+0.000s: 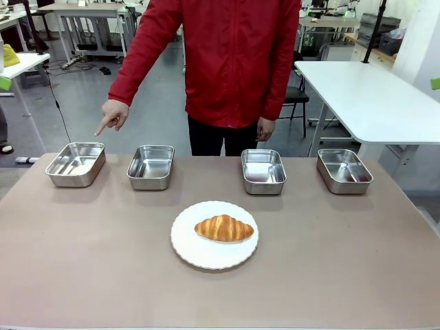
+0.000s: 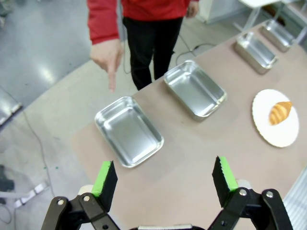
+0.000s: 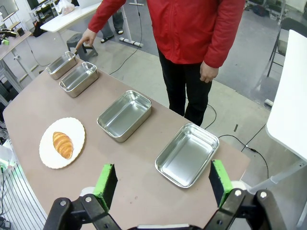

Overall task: Place the bread in the container.
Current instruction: Place the Butter Roll into the Airtight Container indicated by the human.

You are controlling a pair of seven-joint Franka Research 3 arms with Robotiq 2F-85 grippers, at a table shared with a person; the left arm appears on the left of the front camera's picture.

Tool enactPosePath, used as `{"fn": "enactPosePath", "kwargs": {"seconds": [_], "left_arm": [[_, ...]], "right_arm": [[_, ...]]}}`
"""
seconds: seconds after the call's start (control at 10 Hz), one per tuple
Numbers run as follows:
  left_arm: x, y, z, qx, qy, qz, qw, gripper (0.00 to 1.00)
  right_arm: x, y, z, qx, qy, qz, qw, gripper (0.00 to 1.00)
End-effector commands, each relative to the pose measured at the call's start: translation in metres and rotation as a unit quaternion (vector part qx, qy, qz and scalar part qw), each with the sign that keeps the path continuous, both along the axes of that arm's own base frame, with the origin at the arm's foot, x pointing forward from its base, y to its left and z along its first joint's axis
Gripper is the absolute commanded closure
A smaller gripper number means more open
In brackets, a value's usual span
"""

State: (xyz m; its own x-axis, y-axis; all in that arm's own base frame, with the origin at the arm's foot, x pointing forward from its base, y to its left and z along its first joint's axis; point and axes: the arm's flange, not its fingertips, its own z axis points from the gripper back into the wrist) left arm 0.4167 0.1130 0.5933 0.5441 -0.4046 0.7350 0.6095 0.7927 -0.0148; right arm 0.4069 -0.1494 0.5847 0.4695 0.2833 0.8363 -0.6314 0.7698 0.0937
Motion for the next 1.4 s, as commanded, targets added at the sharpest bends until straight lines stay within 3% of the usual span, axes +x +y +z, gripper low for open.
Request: {"fn": "enactPosePath", "kwargs": {"seconds": [0.0,0.2,0.3,0.4,0.9,1.1,1.3], "left_arm": [[0.011,-0.027,0.010,0.008,0.025,-0.008,1.000,0.00],[0.014,-0.047,0.008,0.006,0.028,-0.021,0.999,0.00],[0.015,-0.052,0.006,0.014,0.028,0.020,0.999,0.00],[0.012,-0.046,0.005,0.002,0.017,-0.025,1.000,0.00],[0.014,-0.047,0.004,0.001,0.021,-0.014,1.000,0.00],[0.022,-0.102,-0.017,0.029,0.047,-0.088,0.995,0.00],[0.032,-0.161,-0.050,0.079,0.091,-0.182,0.976,0.00]], "right_arm": [[0.000,0.000,0.001,0.001,-0.002,-0.002,1.000,0.00],[0.000,0.000,0.001,0.001,-0.002,-0.002,1.000,0.00],[0.000,0.000,0.001,0.001,-0.002,-0.002,1.000,0.00],[0.000,0.000,0.001,0.001,-0.002,-0.002,1.000,0.00],[0.000,0.000,0.001,0.001,-0.002,-0.002,1.000,0.00],[0.000,0.000,0.001,0.001,-0.002,-0.002,1.000,0.00],[0.000,0.000,0.001,0.001,-0.002,-0.002,1.000,0.00]]}}
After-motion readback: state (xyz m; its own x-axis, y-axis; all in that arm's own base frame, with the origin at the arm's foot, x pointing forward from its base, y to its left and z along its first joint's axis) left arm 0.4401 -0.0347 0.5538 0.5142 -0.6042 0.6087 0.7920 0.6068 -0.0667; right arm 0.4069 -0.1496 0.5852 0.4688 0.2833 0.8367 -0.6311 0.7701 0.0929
